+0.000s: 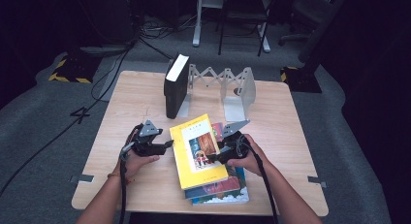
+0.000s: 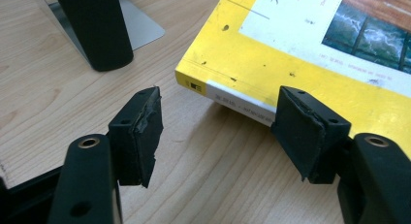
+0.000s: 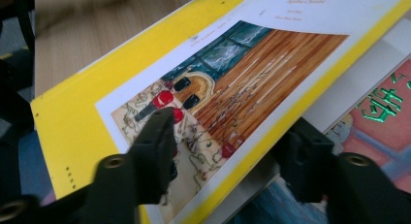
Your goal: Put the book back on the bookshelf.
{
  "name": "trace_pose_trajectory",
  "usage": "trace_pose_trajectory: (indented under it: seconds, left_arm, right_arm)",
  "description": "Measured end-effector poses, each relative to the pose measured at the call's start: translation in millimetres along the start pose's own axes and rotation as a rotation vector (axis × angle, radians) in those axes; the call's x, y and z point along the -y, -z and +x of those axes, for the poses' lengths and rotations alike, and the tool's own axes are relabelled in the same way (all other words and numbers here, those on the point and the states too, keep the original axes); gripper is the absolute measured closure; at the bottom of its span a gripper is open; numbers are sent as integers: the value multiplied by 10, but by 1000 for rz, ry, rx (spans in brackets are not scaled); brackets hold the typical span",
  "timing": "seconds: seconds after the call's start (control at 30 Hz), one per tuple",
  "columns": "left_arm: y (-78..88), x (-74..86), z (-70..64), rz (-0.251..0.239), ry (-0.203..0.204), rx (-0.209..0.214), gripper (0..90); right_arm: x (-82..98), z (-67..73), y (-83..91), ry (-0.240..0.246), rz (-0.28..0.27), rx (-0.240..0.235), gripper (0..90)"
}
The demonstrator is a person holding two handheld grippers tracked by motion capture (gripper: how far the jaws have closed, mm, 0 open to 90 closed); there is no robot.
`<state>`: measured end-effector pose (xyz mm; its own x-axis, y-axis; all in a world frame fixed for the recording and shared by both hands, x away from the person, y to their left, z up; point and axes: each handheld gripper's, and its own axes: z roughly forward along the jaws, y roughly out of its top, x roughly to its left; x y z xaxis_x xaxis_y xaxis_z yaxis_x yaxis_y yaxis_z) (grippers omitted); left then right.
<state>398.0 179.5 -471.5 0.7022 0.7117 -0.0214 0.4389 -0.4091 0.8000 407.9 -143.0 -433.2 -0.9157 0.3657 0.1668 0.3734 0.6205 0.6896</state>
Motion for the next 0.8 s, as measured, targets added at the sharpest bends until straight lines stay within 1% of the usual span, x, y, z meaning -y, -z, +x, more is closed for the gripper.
trace_pose_trajectory:
  seconds: [0.07, 0.13, 0.17, 0.2, 0.23, 0.27, 0.37, 0.43, 0.47, 0.5, 0.53, 0.6, 0.63, 0.67, 0.7, 0.73, 0.8]
  left_arm:
    - [-13, 15, 12, 21, -12, -17, 333]
    - [-30, 34, 33, 48, -24, -49, 333]
    - [-39, 44, 45, 57, -23, -53, 340]
    - [-54, 57, 60, 68, -19, -39, 357]
    - [-76, 64, 66, 78, -22, -36, 368]
    - [-95, 67, 60, 90, -28, -41, 370]
    - [-165, 55, 21, 103, -43, -36, 389]
    - [-217, 41, -21, 117, -64, -48, 400]
    - [-239, 38, -35, 122, -66, -47, 412]
    - [-248, 40, -38, 122, -65, -41, 427]
    - [-247, 43, -32, 118, -65, -25, 456]
    - [-238, 44, -13, 100, -58, 0, 579]
    - [-237, 35, -7, 99, -72, -11, 587]
    - [-239, 25, -4, 88, -68, -16, 633]
    - [-241, 21, -2, 84, -72, -15, 649]
    - [-246, 20, -5, 77, -70, -7, 684]
    - [-236, 11, -18, 67, -83, -7, 720]
  right_arm:
    - [1, -37, 10, -14, -12, -18, 573]
    - [7, -44, 21, -11, -23, -27, 620]
    - [7, -40, 25, -4, -25, -27, 635]
    - [6, -38, 28, -2, -26, -28, 644]
    - [6, -36, 30, 1, -28, -30, 651]
    - [5, -36, 31, 3, -29, -31, 660]
    - [5, -30, 36, 9, -35, -31, 679]
    - [11, -26, 38, 10, -43, -33, 689]
    - [16, -25, 38, 11, -49, -32, 692]
    - [21, -23, 41, 15, -55, -32, 697]
    - [25, -22, 43, 16, -59, -32, 703]
    - [31, -13, 49, 21, -69, -31, 709]
    - [33, -9, 53, 25, -76, -31, 715]
    - [35, -4, 58, 28, -84, -32, 721]
    - [34, 2, 63, 36, -89, -30, 723]
    - [33, 7, 70, 41, -93, -30, 729]
    - [29, 27, 95, 57, -113, -33, 739]
